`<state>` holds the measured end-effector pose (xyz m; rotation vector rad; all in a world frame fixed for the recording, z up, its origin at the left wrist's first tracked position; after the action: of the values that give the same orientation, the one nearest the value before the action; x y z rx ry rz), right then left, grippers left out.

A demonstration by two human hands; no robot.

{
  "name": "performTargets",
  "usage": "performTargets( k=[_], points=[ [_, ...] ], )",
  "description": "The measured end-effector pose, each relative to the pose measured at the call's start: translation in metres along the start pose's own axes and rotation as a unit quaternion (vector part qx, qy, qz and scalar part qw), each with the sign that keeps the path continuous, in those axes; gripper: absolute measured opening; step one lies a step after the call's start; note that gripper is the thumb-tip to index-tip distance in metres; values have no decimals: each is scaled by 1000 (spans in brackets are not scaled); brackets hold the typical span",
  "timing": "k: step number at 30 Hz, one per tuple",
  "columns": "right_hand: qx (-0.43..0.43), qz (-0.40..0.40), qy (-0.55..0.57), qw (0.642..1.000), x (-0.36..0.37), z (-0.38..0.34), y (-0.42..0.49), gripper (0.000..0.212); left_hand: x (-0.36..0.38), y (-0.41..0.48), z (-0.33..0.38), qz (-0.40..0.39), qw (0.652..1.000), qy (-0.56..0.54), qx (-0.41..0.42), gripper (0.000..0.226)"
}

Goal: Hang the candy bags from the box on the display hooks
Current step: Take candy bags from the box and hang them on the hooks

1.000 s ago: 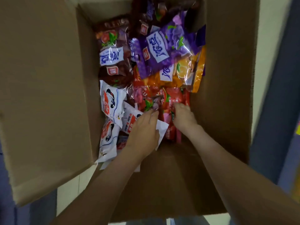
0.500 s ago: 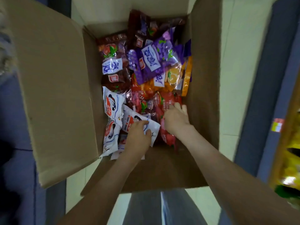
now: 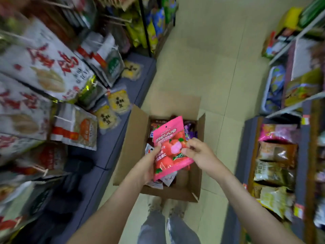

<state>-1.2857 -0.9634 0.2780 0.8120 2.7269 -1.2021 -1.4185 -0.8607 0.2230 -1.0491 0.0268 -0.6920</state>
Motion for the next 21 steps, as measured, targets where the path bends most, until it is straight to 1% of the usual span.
performTargets(
  k=[2, 3, 4, 6, 8, 9, 11, 13, 14, 16, 17, 19, 20, 21],
  points=[
    [-44, -39, -14, 998, 7, -42, -33, 35, -6, -45, 27, 10, 998, -10, 60, 54],
    [-60, -59, -34, 996, 12, -61, -48, 31, -11, -67, 40, 20, 995, -7, 102, 54],
    [-71, -78, -50, 993, 17, -77, -60, 27, -16, -90, 53, 38, 988, -2, 149, 49],
    [-75, -121, -67, 988, 28, -110, -83, 21, -30, -132, 78, 76, 968, 13, 240, 31],
    [-64, -175, -48, 981, 44, -138, -104, 8, -44, -171, 102, 102, 941, 24, 323, 21],
    [-58, -198, -30, 978, 53, -154, -117, 20, -54, -189, 112, 109, 927, 22, 358, 19],
    [-48, -226, -4, 973, 76, -185, -138, 41, -73, -228, 130, 125, 904, 14, 408, 17],
    [-55, -248, 9, 967, 106, -217, -161, 55, -96, -267, 144, 126, 881, 25, 455, 25],
    [-64, -263, 26, 962, 123, -231, -171, 56, -107, -287, 149, 124, 870, 34, 475, 32],
    [-86, -288, 70, 951, 160, -257, -193, 50, -131, -328, 157, 129, 850, 52, 508, 44],
    [-97, -290, 86, 948, 178, -268, -205, 47, -144, -350, 159, 132, 841, 57, 521, 45],
    [-132, -278, 93, 947, 212, -290, -232, 44, -171, -392, 162, 152, 824, 47, 543, 40],
    [-152, -270, 89, 947, 229, -300, -247, 42, -186, -414, 163, 164, 816, 40, 552, 41],
    [-171, -265, 87, 945, 245, -310, -262, 37, -201, -435, 164, 171, 809, 38, 561, 46]
  ],
)
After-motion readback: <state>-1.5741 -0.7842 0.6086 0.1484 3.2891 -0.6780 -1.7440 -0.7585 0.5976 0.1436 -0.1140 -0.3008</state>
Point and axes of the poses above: each hand's wrist, its own y-axis towards the middle knuckle, its own x-axis out of the palm, z = x × y, the point moved 4 cm from there along y, towards the middle knuckle, and after that the axes turned 15 degrees about x, right-handed, at the moved point
